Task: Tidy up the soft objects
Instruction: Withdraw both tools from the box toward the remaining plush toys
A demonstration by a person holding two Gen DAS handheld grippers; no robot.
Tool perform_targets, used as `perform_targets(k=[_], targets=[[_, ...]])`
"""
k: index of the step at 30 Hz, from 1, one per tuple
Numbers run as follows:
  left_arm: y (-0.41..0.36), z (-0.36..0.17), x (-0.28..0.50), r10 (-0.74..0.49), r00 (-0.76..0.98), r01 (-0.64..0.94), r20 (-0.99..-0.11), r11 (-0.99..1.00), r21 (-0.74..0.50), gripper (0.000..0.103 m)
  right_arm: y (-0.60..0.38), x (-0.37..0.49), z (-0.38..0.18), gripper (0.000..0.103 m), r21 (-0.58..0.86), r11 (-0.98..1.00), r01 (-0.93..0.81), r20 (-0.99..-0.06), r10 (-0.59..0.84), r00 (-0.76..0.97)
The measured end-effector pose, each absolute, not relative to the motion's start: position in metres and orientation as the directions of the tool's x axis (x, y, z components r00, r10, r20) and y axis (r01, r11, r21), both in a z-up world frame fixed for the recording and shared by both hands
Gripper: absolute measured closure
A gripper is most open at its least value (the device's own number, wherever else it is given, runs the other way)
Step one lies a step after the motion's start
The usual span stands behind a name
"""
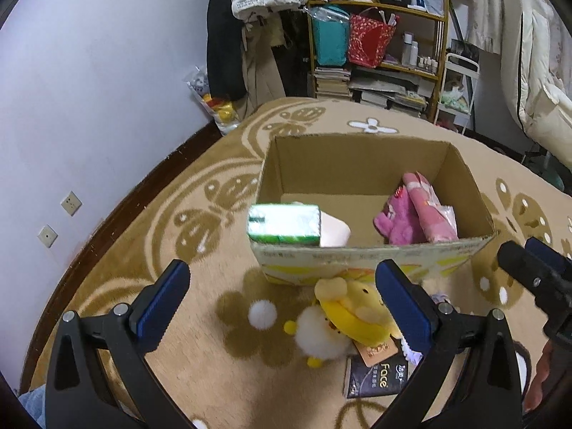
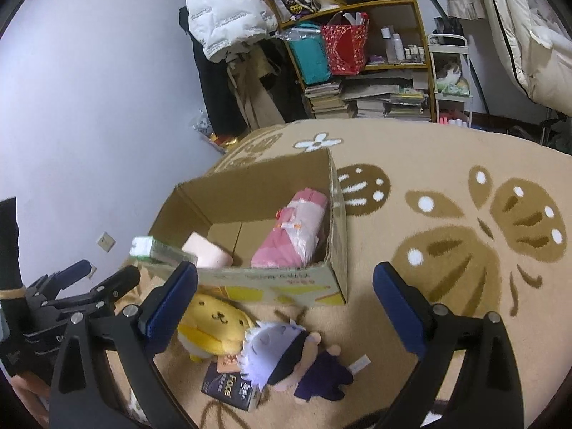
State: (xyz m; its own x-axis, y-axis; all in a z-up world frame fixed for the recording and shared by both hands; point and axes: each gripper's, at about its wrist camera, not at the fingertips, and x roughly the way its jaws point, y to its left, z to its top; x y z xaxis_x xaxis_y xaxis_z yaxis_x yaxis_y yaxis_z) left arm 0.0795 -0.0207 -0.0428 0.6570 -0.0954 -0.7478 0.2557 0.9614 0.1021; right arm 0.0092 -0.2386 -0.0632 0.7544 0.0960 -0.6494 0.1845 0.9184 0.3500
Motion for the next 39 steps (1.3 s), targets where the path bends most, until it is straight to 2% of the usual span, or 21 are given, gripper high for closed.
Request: perform_targets(k=[13, 22, 39], targets=[[-0.035, -0.056, 0.072, -0.082, 0.635, 0.288, -0.769, 0.948, 0.136, 0.001, -0.232, 0.005, -0.078, 0.0, 0.303, 0.929, 0.212, -0.7, 0.066, 0.711], [-0.044, -0.067, 0.075, -0.028, 0.631, 0.298, -0.775, 0.931, 0.209, 0.001, -0.214, 0.014, -0.094, 0.0, 0.246, 0.953, 0.177, -0.749, 0.071, 0.659], [-0.043, -0.098, 0.092, -0.031, 0.544, 0.282, -0.838, 0.948, 0.148, 0.001, -0.204, 0.024, -0.121, 0.0, 0.233, 0.958, 0.168, -0.806, 0.094, 0.585]])
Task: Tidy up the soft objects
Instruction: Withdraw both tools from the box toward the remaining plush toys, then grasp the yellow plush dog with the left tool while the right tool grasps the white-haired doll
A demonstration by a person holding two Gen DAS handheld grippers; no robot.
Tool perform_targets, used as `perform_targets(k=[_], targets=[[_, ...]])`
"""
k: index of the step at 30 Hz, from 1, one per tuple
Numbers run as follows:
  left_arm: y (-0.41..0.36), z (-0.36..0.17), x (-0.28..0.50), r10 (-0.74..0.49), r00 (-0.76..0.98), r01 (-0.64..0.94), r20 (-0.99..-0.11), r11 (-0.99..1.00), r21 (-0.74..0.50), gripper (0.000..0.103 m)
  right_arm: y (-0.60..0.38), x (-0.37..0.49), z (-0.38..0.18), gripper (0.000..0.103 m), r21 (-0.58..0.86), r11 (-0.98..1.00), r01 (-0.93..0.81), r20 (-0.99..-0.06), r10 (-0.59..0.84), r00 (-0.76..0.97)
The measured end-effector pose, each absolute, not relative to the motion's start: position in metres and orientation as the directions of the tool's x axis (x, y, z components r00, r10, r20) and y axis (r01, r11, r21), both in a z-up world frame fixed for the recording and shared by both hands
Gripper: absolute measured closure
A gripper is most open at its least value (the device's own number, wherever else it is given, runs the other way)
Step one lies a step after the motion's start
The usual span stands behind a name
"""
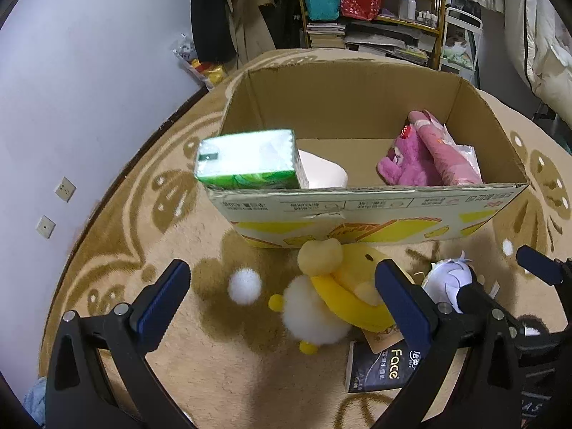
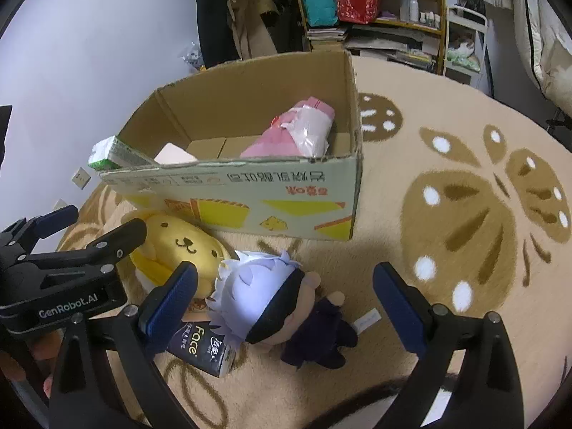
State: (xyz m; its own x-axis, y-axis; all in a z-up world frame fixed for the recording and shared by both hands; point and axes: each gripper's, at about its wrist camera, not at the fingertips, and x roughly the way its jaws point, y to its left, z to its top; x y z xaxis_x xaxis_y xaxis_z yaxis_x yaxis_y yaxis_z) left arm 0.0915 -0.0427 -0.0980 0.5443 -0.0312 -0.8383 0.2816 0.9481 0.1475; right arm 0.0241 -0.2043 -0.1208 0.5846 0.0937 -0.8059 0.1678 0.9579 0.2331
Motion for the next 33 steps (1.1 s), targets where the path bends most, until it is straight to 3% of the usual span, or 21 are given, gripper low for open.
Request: perform_targets(k=[9, 21, 26, 27, 28, 29, 33], targets=[[-0.04, -0.107, 0.1, -0.055, 0.506, 0.269, -0.861, 0.958, 0.097, 0.001, -0.202, 0.031, -0.139, 0.004, 0.253, 0.957, 0.141, -0.842, 0.146, 0.519], [-0.043, -0.119, 0.104, -0.132, 0.431, 0.284, -0.893, 0.959, -0.004, 0.013, -0.191, 0.039, -0.166, 0.006, 0.242, 0.965, 0.102, -0.883, 0.175, 0.435], [-0.051, -0.12, 0.102, -0.16, 0.417, 0.315, -0.895, 0.949, -0.023, 0.027, -0.188, 0.041, -0.176, 0.006, 0.214, 0.972, 0.1, -0.899, 0.156, 0.409], [-0.052, -0.119, 0.101, -0.166, 0.417, 0.323, -0.894, 0.946, -0.025, 0.036, -0.188, 0.041, -0.178, 0.006, 0.21, 0.972, 0.102, -0.902, 0.152, 0.403], [-0.055, -0.118, 0.1, -0.177, 0.422, 0.34, -0.889, 0.94, -0.026, 0.053, -0.188, 0.042, -0.18, 0.008, 0.202, 0.974, 0.105, -0.907, 0.145, 0.395], [-0.058, -0.117, 0.099, -0.186, 0.426, 0.359, -0.885, 0.933, -0.023, 0.059, -0.188, 0.043, -0.182, 0.01, 0.19, 0.976, 0.108, -0.911, 0.134, 0.39], [-0.068, -0.116, 0.095, -0.169, 0.452, 0.384, -0.876, 0.923, 0.02, 0.06, -0.193, 0.045, -0.183, 0.015, 0.209, 0.969, 0.129, -0.907, 0.143, 0.395]])
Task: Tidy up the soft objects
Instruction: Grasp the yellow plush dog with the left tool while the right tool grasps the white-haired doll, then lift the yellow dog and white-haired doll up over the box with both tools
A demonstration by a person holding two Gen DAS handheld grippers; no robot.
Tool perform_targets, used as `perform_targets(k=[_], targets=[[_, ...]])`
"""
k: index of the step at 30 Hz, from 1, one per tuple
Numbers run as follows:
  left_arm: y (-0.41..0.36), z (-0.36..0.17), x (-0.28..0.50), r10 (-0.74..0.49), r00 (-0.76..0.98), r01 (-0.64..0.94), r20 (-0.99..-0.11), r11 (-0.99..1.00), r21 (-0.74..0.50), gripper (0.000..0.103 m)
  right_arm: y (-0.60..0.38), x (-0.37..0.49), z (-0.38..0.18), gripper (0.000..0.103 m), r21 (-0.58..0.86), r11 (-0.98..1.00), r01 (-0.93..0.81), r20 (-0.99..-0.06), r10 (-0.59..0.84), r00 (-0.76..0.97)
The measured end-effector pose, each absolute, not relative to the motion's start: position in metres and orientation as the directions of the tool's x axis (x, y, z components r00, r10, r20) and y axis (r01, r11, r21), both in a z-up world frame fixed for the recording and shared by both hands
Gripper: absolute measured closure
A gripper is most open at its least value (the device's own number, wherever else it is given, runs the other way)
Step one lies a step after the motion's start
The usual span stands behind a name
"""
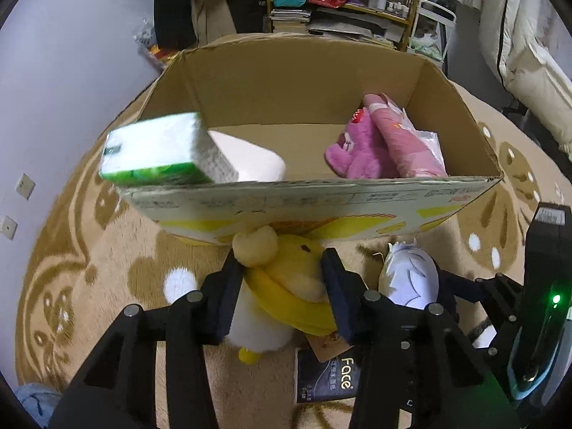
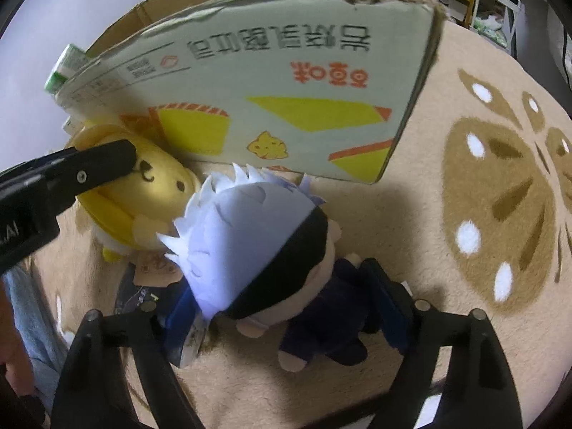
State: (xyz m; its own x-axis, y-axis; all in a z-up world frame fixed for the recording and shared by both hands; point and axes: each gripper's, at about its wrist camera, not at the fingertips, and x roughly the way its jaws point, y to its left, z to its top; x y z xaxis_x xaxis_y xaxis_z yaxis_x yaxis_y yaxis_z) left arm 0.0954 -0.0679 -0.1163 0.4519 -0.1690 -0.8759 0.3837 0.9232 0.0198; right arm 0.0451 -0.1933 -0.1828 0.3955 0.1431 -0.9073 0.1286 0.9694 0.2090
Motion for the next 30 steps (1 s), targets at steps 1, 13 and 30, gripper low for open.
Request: perform_targets(k=[1, 13, 30], targets=[[-0.069, -0.116, 0.095, -0.165, 0.454, 0.385, -0.876, 0.923, 0.026, 0.06, -0.194, 0.045, -0.183, 0.015, 0.213, 0.968, 0.131, -0.906, 0.146, 0.397], [-0.068, -0.1, 0.087, -0.16, 0.477, 0.389, -0.864, 0.92, 0.045, 0.071, -0.219, 0.062, -0.169, 0.023, 0.229, 0.962, 0.147, -0.899, 0.151, 0.412], [-0.043, -0.073, 0.081, -0.1, 0.56, 0.316, -0.822, 0.944, 0.101, 0.071, -0.237, 0.033, -0.129, 0.026, 0.29, 0.942, 0.17, -0.841, 0.166, 0.514]])
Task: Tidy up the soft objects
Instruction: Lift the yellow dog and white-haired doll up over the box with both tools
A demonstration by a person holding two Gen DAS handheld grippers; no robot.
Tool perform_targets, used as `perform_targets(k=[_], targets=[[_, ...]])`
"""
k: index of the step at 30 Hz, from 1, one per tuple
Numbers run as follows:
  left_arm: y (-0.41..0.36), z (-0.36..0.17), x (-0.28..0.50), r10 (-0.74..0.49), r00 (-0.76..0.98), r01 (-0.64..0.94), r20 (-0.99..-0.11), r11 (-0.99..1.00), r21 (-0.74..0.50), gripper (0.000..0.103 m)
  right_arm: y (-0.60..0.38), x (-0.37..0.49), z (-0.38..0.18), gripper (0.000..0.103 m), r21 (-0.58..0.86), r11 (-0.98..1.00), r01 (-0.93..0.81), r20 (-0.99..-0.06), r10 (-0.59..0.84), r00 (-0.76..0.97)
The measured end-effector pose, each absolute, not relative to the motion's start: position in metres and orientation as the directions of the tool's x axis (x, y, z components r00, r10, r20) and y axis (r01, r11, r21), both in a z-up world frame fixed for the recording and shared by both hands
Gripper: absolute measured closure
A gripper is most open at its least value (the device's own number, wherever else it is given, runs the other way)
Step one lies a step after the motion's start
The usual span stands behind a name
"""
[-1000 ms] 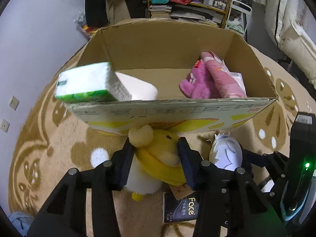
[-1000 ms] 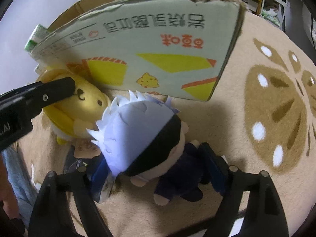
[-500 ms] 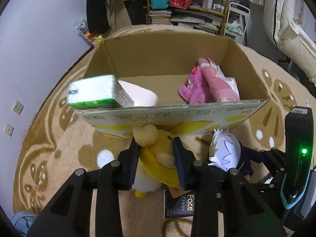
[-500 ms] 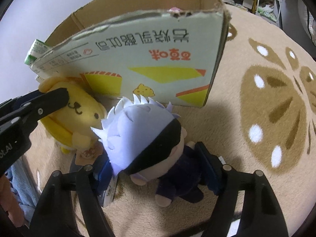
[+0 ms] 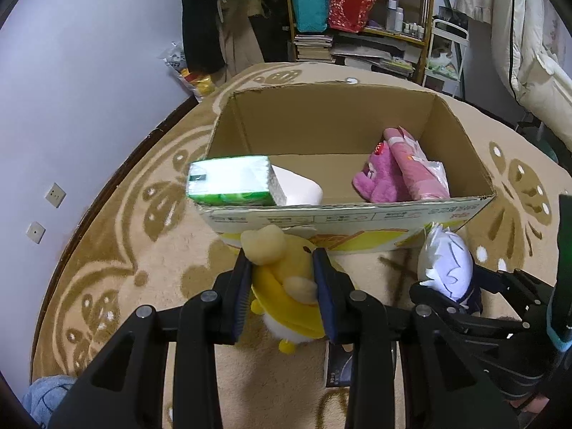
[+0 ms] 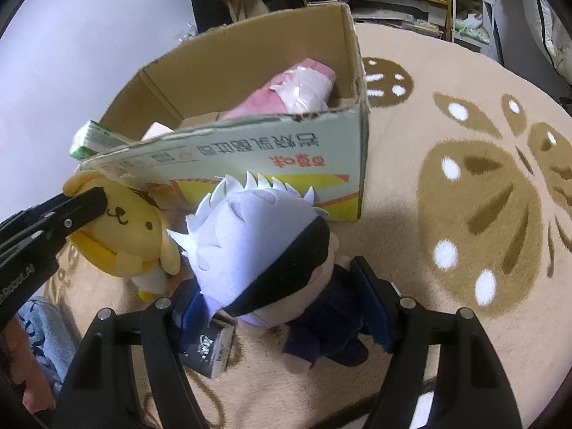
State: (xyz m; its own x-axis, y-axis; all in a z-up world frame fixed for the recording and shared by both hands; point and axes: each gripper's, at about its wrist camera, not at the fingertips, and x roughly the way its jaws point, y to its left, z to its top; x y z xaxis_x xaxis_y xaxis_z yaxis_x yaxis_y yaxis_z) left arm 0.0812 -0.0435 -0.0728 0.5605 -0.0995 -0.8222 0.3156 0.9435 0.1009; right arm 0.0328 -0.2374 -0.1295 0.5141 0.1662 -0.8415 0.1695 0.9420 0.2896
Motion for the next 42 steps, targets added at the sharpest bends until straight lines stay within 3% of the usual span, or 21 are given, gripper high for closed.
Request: perform_targets(k=[15, 28, 42], targets=[[-0.019, -0.054, 0.073, -0.041, 0.625, 0.235, -0.78, 0.962, 0.137, 0.071, -0.21, 0.004, -0.091, 0.026, 0.297, 0.944, 0.145, -0.78, 0.153, 0.607], [0.0, -0.001, 0.06, -0.016, 0.758, 0.185, -0.652, 0.964, 0.192, 0.071, -0.21, 0.002, -0.058, 0.026, 0.302, 0.949, 0.095, -0.673, 0.141, 0.726], [0.0, 0.016, 0.069, -0.017, 0.802, 0.154, -0.598, 0.972, 0.18, 0.071, -0.212, 0.012, -0.034, 0.026, 0.292, 0.955, 0.053, -0.59, 0.136, 0.796]])
